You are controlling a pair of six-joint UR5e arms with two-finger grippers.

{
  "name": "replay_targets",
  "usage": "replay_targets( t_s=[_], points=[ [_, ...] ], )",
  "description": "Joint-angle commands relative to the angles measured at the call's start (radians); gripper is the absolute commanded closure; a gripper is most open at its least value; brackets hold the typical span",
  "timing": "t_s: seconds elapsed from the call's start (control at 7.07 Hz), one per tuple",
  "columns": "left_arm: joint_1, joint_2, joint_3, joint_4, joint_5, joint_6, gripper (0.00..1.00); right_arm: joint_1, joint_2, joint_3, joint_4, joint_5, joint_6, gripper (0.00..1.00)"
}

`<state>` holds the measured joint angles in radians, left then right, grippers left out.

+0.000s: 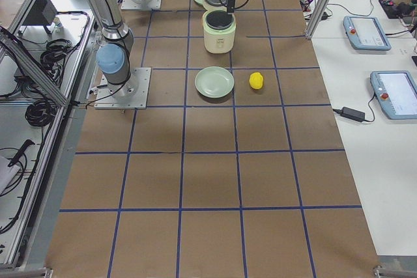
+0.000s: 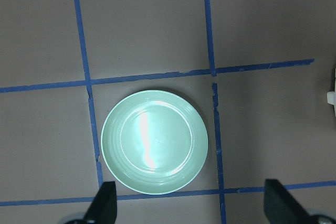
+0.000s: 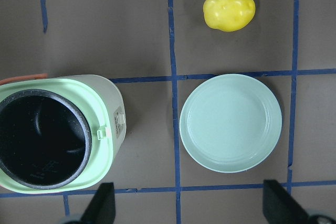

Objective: Press rice cooker button

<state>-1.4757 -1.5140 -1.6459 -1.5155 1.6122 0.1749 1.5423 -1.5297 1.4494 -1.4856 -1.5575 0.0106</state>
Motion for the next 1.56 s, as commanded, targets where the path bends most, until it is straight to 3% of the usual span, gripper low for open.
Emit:
replay_targets(
  t_s=[0.0,1.41],
  points=[
    [0.0,0.0,0.0,0.0,0.0,0.0,0.0,0.012,0.003,-0.003,0.022,-0.001,0.014,0.0],
    [0.0,0.0,0.0,0.0,0.0,0.0,0.0,0.018,0.0,-0.003,0.045,-0.004,0.014,0.0]
  ],
)
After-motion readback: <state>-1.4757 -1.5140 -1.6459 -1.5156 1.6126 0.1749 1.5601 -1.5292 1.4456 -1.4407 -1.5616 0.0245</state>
